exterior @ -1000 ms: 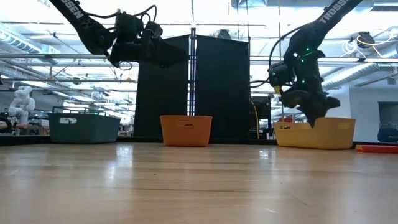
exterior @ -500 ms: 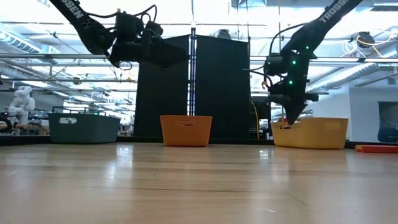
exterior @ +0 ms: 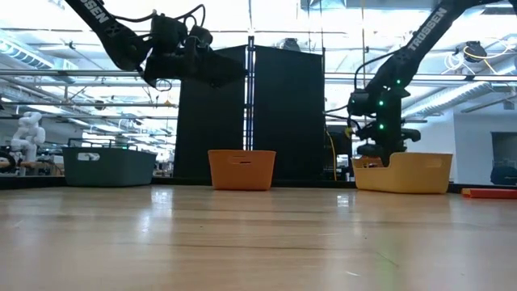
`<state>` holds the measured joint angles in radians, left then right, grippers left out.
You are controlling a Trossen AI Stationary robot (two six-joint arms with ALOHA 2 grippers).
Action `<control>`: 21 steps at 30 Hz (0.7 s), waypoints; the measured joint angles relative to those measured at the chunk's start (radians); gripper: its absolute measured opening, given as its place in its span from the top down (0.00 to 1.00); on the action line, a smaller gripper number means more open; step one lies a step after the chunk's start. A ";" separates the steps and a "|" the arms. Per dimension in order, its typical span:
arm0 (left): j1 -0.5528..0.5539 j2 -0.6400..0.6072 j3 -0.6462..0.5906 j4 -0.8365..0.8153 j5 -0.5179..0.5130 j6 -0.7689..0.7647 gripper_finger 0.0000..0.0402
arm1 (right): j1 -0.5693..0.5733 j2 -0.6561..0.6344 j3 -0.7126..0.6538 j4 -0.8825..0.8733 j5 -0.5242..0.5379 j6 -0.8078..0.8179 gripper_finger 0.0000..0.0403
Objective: Sort blocks
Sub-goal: Adjust the yellow bin, then put the red block into the orange bin
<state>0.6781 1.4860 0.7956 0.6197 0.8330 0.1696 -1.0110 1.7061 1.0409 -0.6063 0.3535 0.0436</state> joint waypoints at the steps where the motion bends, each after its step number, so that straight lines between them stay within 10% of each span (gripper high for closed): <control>1: 0.000 0.000 0.000 0.000 0.000 0.000 0.45 | -0.005 0.002 0.000 0.008 -0.001 0.007 1.00; 21: 0.000 0.000 0.000 0.000 0.000 0.000 0.45 | -0.041 0.003 0.019 -0.085 0.126 0.020 1.00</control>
<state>0.6781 1.4860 0.7956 0.6193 0.8330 0.1699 -1.0520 1.7088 1.0594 -0.6915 0.4797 0.0634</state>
